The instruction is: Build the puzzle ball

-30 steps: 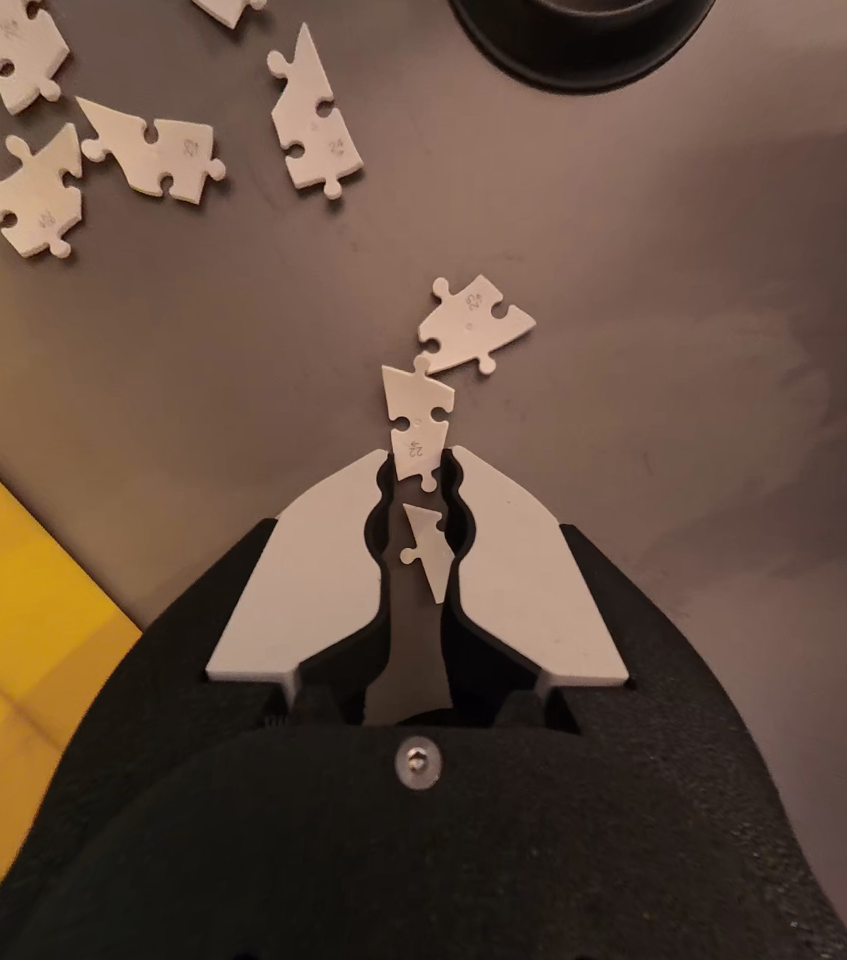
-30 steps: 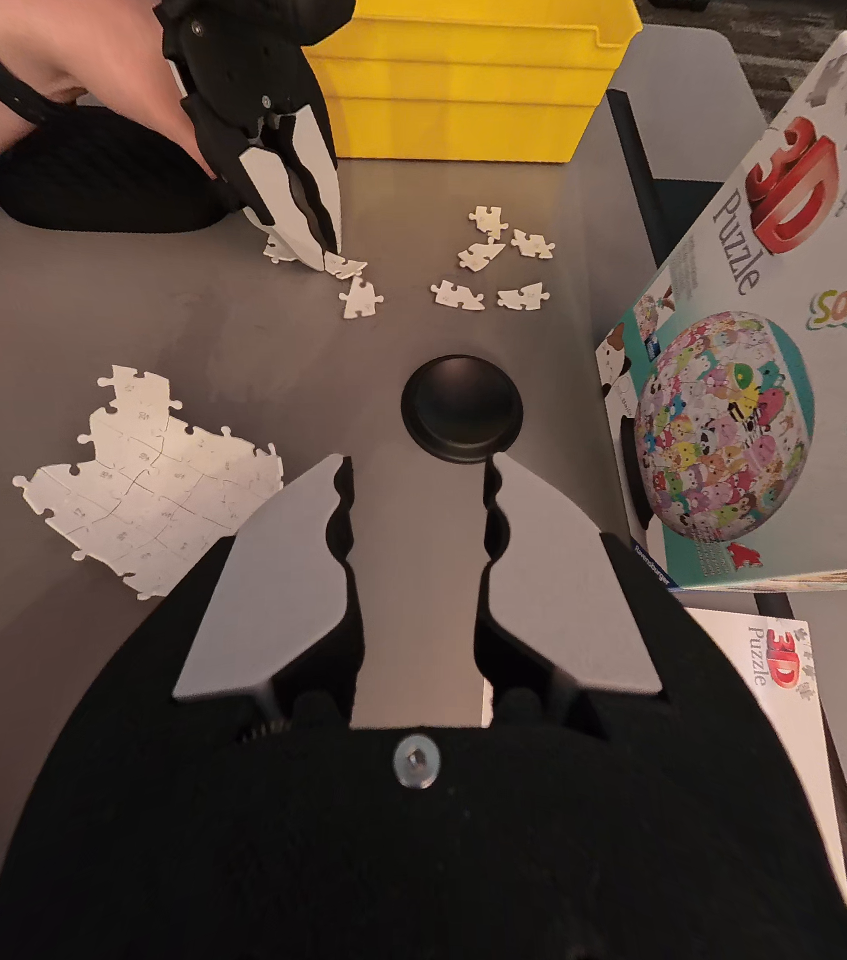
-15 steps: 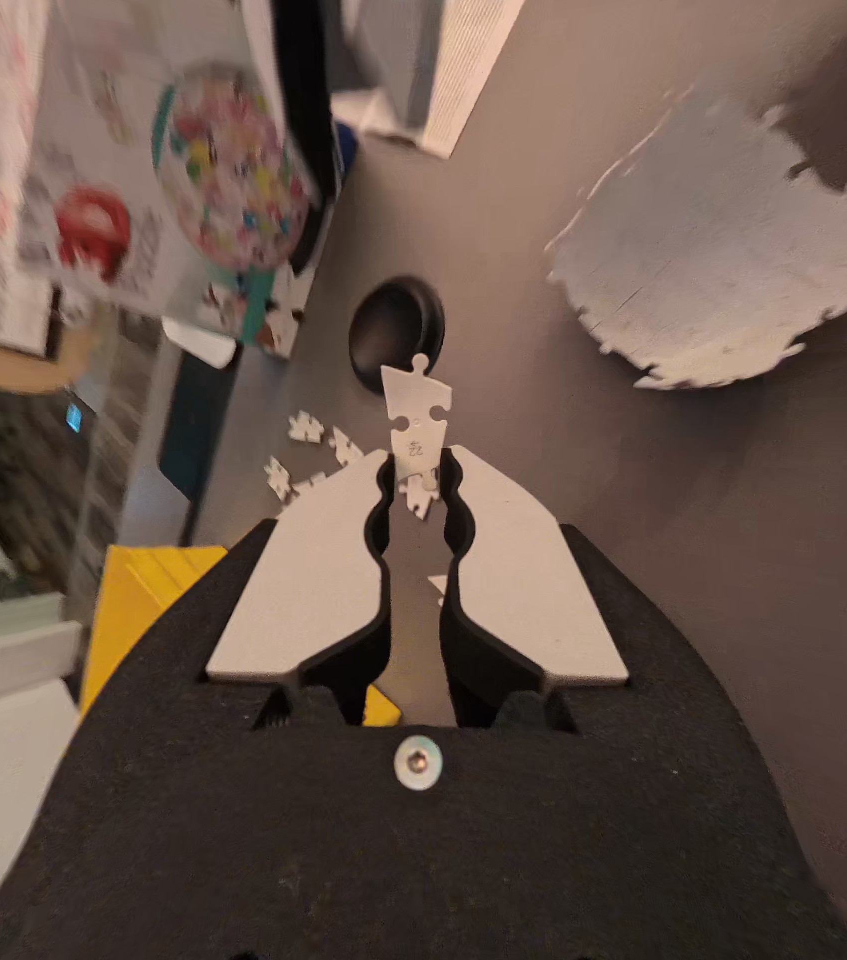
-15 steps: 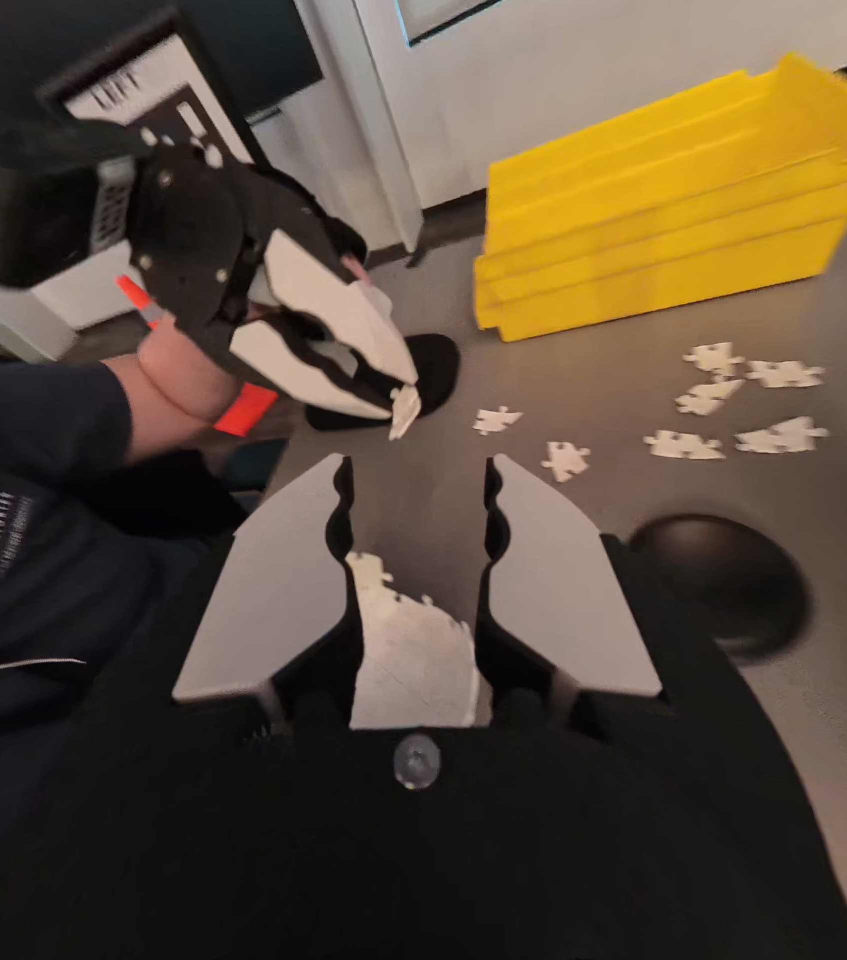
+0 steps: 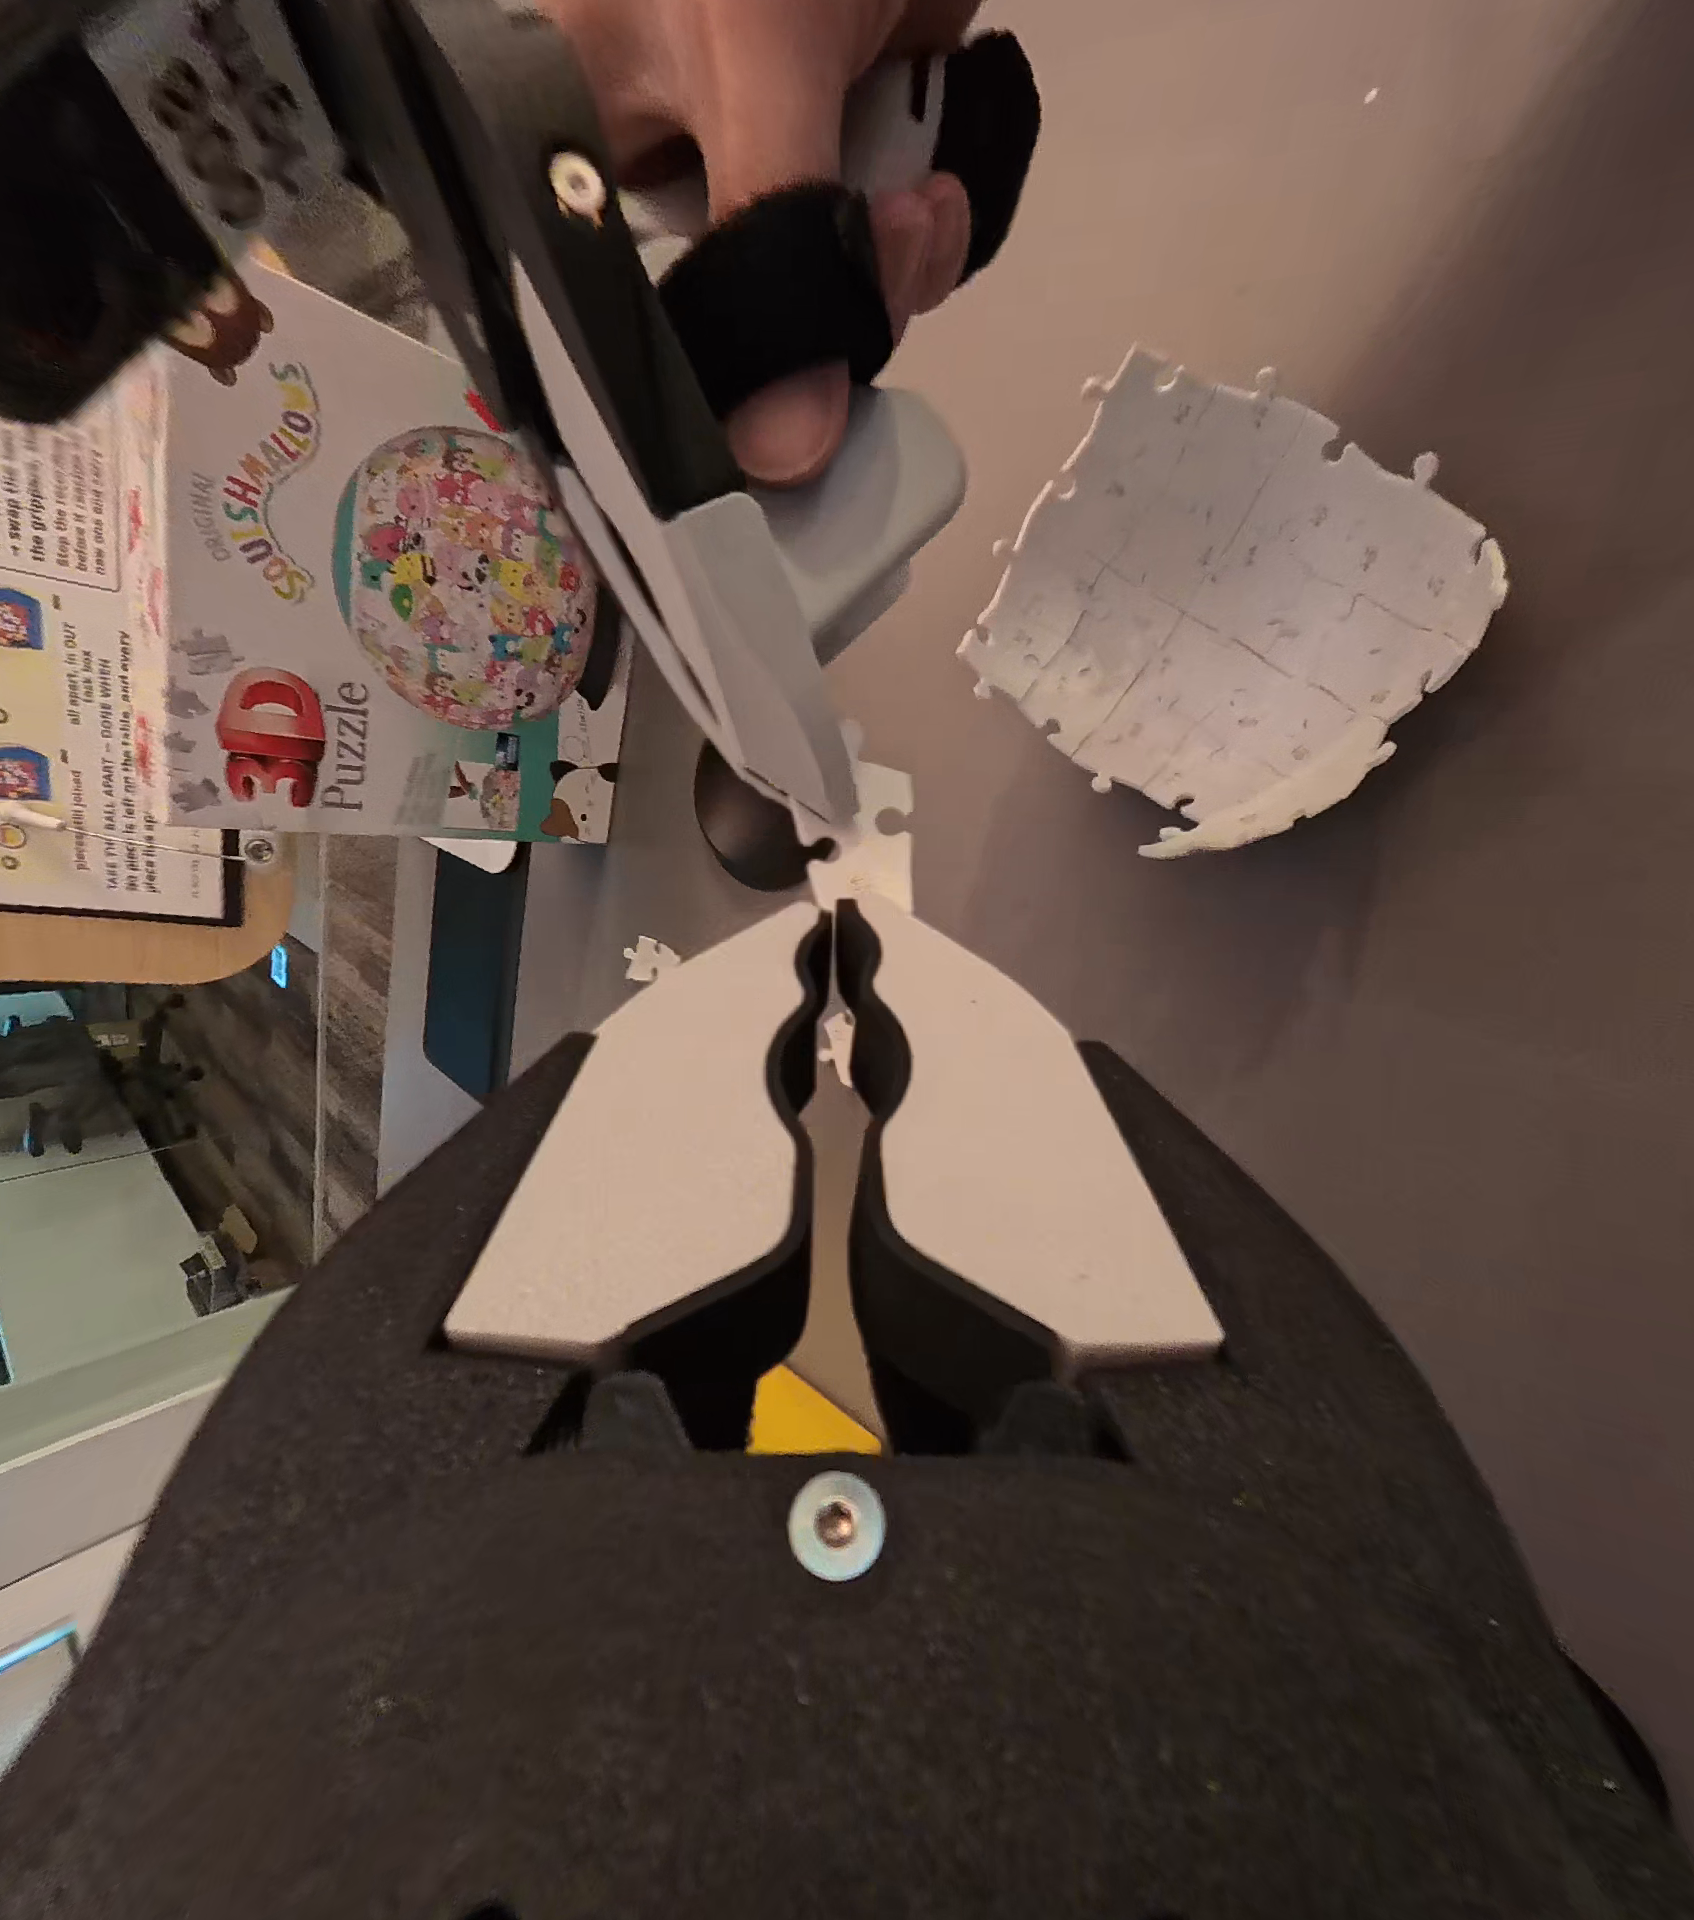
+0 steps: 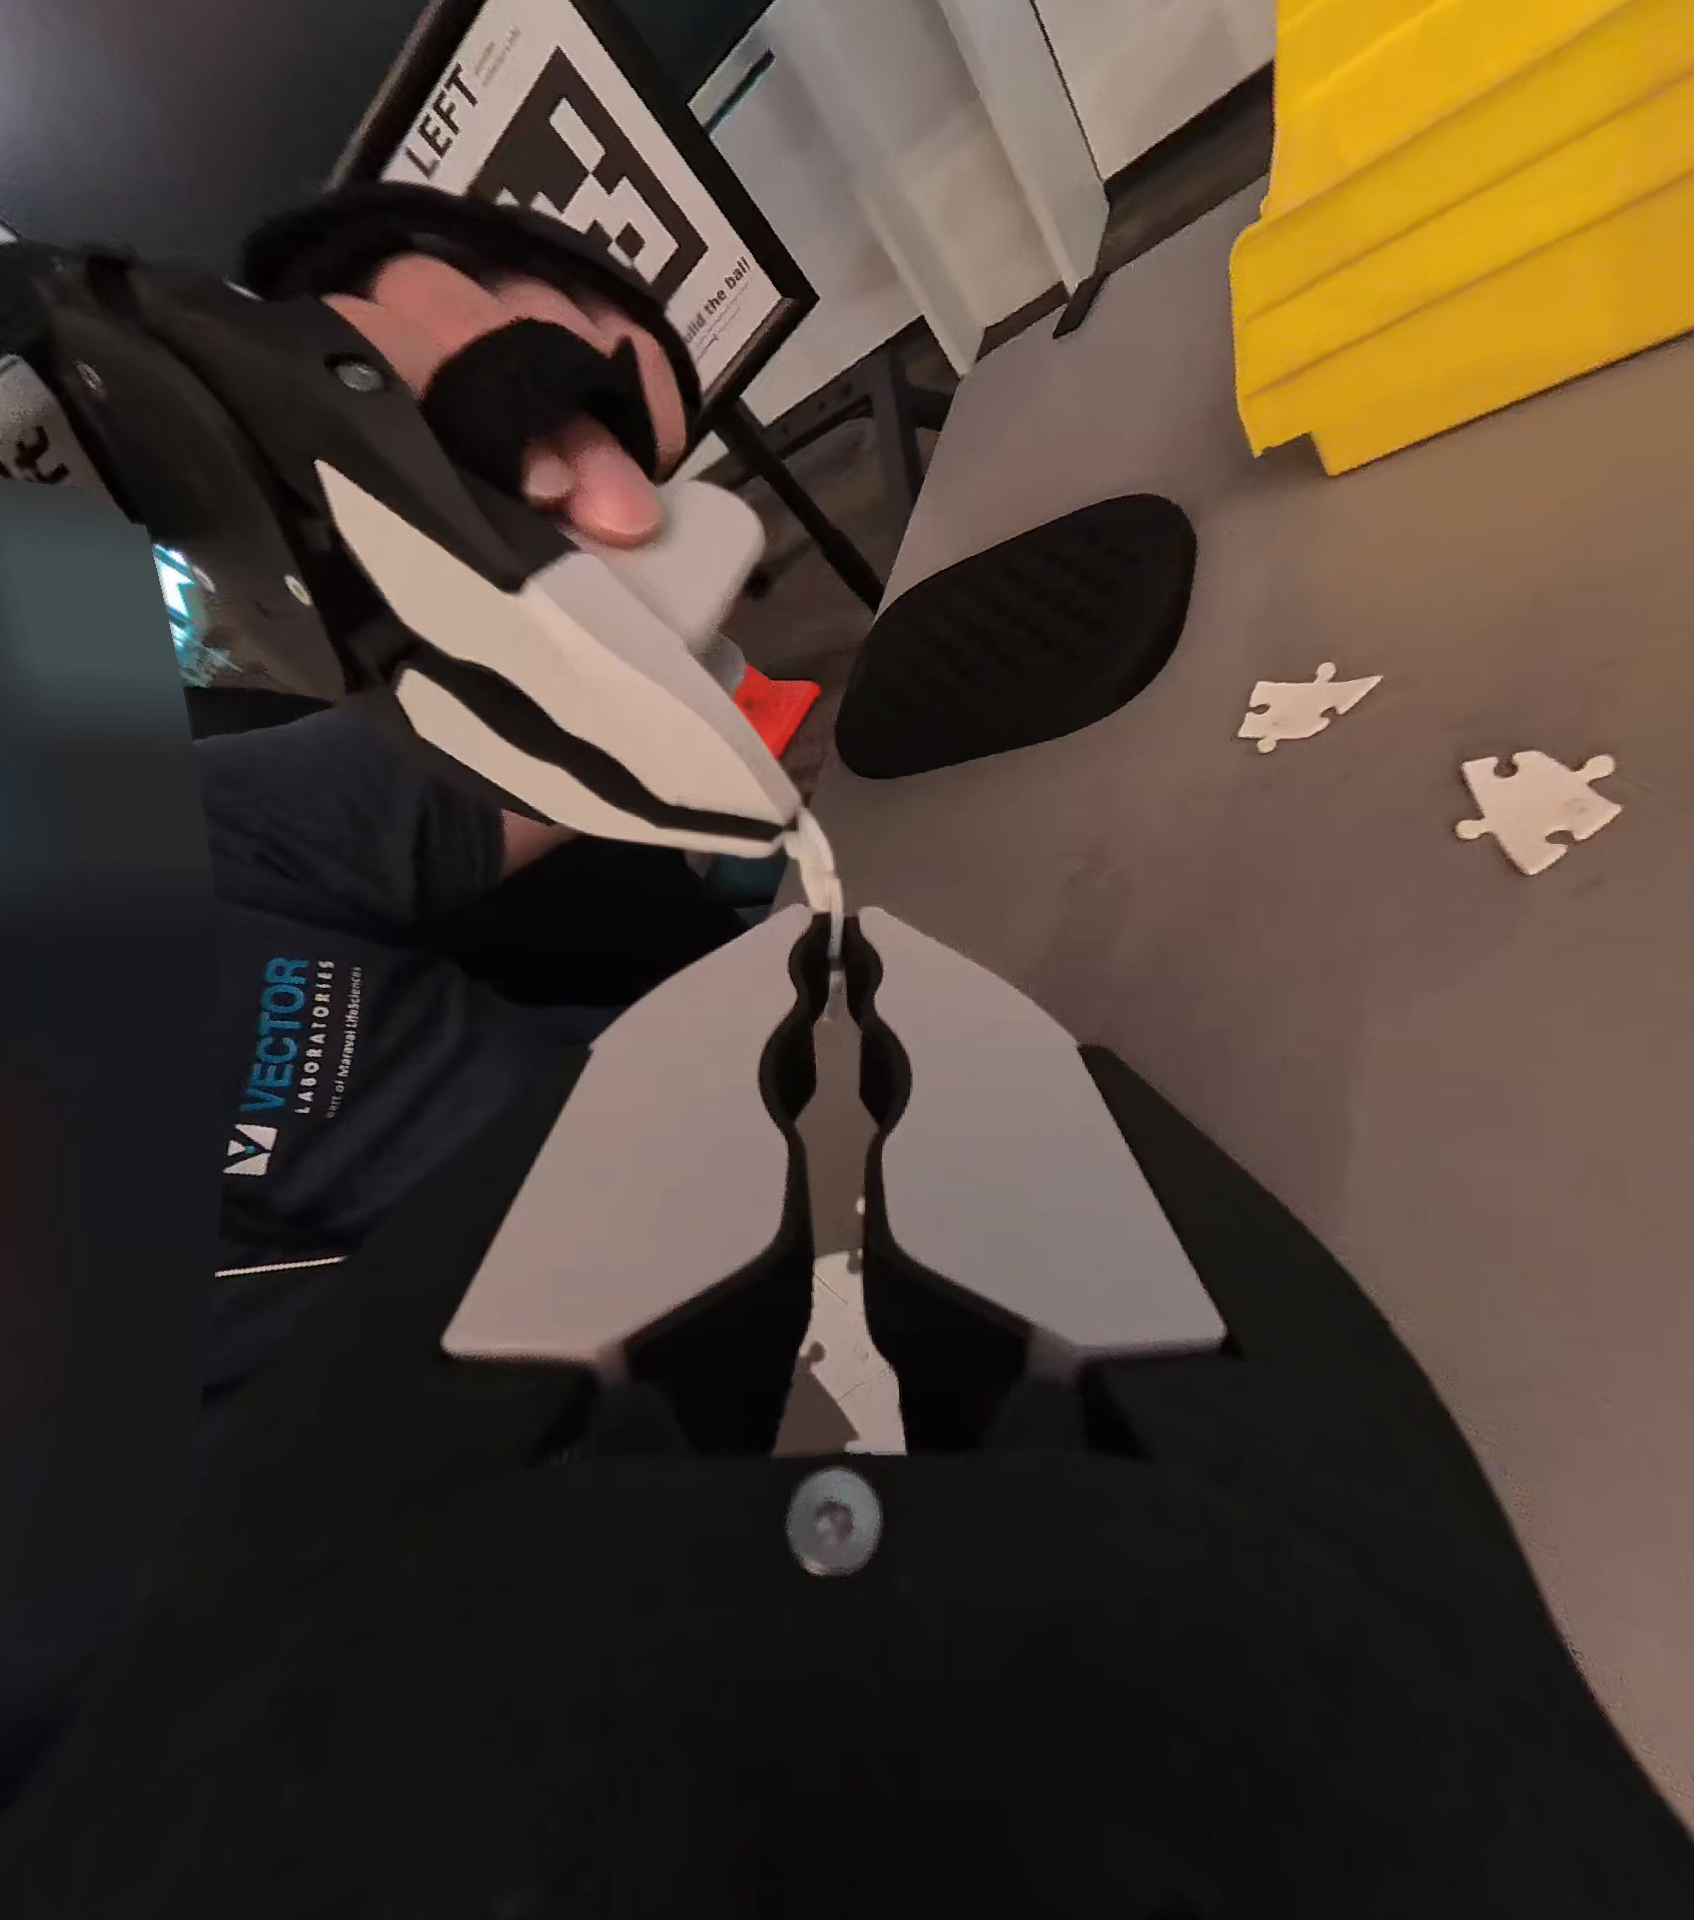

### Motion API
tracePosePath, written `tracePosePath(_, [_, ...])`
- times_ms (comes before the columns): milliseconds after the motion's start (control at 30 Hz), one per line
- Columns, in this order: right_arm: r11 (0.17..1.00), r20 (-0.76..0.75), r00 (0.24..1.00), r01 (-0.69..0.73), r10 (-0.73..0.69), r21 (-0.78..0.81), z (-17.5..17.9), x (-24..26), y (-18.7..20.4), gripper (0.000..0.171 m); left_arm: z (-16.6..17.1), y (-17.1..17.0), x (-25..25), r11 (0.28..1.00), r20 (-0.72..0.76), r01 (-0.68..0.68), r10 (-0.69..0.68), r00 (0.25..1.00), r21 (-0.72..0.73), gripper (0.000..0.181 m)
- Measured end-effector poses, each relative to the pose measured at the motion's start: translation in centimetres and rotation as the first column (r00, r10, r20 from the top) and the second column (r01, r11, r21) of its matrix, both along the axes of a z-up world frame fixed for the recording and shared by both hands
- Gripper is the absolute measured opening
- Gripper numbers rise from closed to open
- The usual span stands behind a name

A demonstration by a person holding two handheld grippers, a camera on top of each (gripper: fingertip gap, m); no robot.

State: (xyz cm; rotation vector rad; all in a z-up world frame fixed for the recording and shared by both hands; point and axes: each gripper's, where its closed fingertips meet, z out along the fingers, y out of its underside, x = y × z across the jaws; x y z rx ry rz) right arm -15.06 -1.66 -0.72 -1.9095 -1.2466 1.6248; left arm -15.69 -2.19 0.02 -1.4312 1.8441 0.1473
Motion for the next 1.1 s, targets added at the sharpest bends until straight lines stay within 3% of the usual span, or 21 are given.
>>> tracePosePath(133, [0.996, -0.11, 0.994, 0.003, -0.012, -0.084, 1.4, 0.0, 0.3, 0.003, 1.3, 0.4, -0.9, 0.998, 0.059, -0.059, 0.06, 0.997, -0.016, 0.024])
tracePosePath(267, [1.0, -0.205, 0.979, -0.011, 0.007, -0.015, 3.5, 0.1, -0.1, 0.002, 3.4, 0.3, -1.6, 0.989, 0.271, -0.101, 0.128, 0.954, -0.111, 0.021])
tracePosePath(433, [0.996, -0.297, 0.955, 0.046, -0.023, 0.073, 5.7, -0.4, -0.2, 0.002, 4.3, -1.0, -1.2, 0.95, 0.49, -0.081, 0.228, 0.841, -0.303, 0.017])
tracePosePath(700, [0.98, -0.479, 0.877, 0.129, -0.041, 0.152, 8.9, -1.1, -0.9, 0.003, 6.3, -0.7, 0.4, 0.934, 0.728, -0.03, 0.297, 0.618, -0.356, 0.01])
tracePosePath(767, [0.971, -0.491, 0.87, 0.153, -0.043, 0.185, 9.2, -0.9, -0.8, 0.003, 7.0, -1.1, 0.3, 0.93, 0.761, 0.012, 0.294, 0.578, -0.369, 0.0])
tracePosePath(1100, [0.919, -0.497, 0.868, 0.182, 0.017, 0.349, 9.3, -0.9, -1.4, 0.003, 7.5, -1.3, 0.3, 0.882, 0.765, 0.11, 0.329, 0.554, -0.459, 0.007])
